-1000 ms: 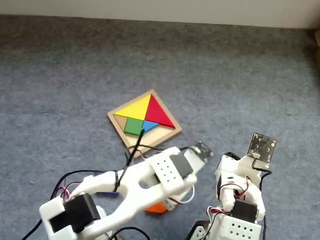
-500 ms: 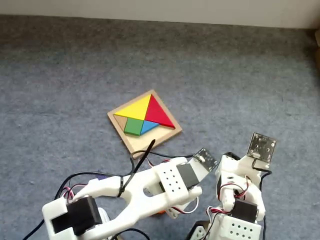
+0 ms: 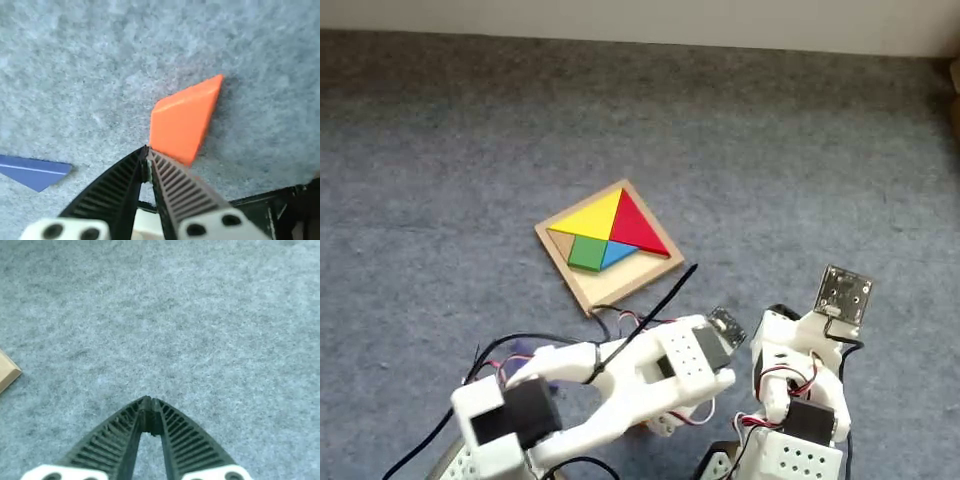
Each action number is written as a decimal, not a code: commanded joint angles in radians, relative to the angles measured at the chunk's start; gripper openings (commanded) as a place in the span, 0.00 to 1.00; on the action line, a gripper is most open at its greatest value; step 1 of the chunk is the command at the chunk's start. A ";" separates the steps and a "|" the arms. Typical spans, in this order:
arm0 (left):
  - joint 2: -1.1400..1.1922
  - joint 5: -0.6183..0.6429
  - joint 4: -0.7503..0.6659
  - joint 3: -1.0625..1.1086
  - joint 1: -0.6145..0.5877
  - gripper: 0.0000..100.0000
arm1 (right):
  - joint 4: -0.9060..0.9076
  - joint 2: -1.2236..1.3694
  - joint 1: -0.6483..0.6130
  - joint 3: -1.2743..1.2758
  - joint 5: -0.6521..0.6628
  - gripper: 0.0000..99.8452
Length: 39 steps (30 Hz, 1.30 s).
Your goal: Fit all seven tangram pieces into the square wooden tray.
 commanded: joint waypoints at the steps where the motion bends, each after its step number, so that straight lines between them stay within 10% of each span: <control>1: 0.035 0.003 0.046 -0.101 -0.094 0.01 | -0.018 -0.016 0.010 0.111 -0.002 0.01; 18: -0.513 -0.025 0.132 -0.104 -0.527 0.01 | -0.018 -0.016 0.010 0.111 0.002 0.02; 29: -1.004 -0.094 0.126 0.191 -1.018 0.01 | 0.042 -0.005 -0.005 -0.062 0.454 0.08; 39: -1.046 -0.153 -0.008 0.392 -1.182 0.01 | 0.384 -0.002 -0.369 -0.403 0.549 0.09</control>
